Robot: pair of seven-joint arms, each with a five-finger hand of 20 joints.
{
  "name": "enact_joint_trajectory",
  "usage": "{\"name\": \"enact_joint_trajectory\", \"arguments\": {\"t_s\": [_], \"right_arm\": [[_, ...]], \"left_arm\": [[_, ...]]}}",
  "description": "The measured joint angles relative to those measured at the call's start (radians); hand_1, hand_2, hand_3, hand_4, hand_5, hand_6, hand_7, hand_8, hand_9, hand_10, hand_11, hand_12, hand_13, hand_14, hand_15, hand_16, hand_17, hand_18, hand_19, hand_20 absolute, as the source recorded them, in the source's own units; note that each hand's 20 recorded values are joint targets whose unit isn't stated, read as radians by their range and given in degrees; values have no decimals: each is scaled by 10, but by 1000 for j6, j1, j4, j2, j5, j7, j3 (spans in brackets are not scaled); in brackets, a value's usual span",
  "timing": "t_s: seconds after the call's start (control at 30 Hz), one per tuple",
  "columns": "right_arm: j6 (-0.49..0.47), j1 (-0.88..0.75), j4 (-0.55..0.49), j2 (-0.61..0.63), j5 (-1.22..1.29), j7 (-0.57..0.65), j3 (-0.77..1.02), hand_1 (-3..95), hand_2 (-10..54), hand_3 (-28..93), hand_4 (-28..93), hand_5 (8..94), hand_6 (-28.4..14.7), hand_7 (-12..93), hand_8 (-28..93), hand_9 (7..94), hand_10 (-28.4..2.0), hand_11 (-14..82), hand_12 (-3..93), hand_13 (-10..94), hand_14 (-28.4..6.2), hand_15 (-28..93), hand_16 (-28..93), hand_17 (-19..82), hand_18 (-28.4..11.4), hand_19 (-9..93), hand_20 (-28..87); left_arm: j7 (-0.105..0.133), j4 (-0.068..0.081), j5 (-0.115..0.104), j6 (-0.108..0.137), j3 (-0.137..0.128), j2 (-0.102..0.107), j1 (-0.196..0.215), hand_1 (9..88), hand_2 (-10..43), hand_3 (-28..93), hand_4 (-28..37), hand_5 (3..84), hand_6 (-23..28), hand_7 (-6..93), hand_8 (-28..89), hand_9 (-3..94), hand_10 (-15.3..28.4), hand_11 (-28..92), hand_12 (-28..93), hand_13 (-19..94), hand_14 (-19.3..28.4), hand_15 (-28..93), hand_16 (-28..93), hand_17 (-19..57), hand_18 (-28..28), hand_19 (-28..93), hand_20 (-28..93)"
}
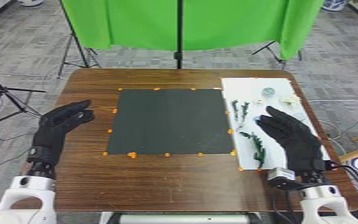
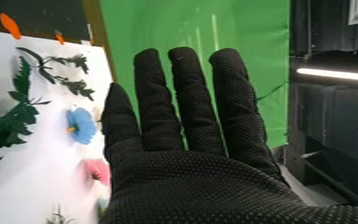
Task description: Arrange flowers
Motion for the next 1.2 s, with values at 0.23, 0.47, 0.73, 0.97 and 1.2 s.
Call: {"name": "enact_joint_trajectory", "arguments": {"t_s": [0.23,0.47,0.73,0.97,1.2], "right_arm": [[198,-2,-37,34,-95,21,-83,145,-95,689,-235,590,-39,196,-88,646,-166,246,247,609,-148,486,271,230,-223,641,570],[542,-12,-144,122,-541,346,-149,221,-95,648,-250,663,-47,249,-76,689,-166,369,319,678,-132,702,322,364,-236,853,639],[416,-12,-175,229,-876,625,-165,273,-95,637,-245,702,-55,219,-69,716,-151,357,317,765,-76,695,347,464,-216,930,582],[280,5,-159,304,-1207,797,-244,298,-95,629,-243,702,-60,201,-58,743,-154,314,300,795,-61,674,356,499,-204,932,577],[279,47,-115,336,-1424,822,-281,307,-95,630,-246,711,-66,208,-51,759,-160,311,298,824,-55,663,358,543,-184,932,577]], "left_arm": [[0,0,2,2,0,6,-2,386,-18,586,-182,498,43,163,-71,502,134,228,128,417,183,284,-9,62,124,105,179],[-5,-6,6,2,-2,9,2,388,-16,583,-182,498,44,162,-70,502,135,229,129,417,184,285,-9,62,125,108,179],[-16,-14,12,6,-4,18,6,390,-15,581,-181,496,45,159,-69,502,134,227,128,416,184,284,-10,62,124,107,178],[-31,-16,13,6,-5,32,8,391,-14,578,-178,495,47,157,-68,500,134,227,128,415,185,283,-9,62,124,107,178],[-41,-21,15,9,-5,35,15,392,-13,576,-177,493,46,156,-68,500,134,227,128,415,186,283,-9,61,125,107,178]]}}
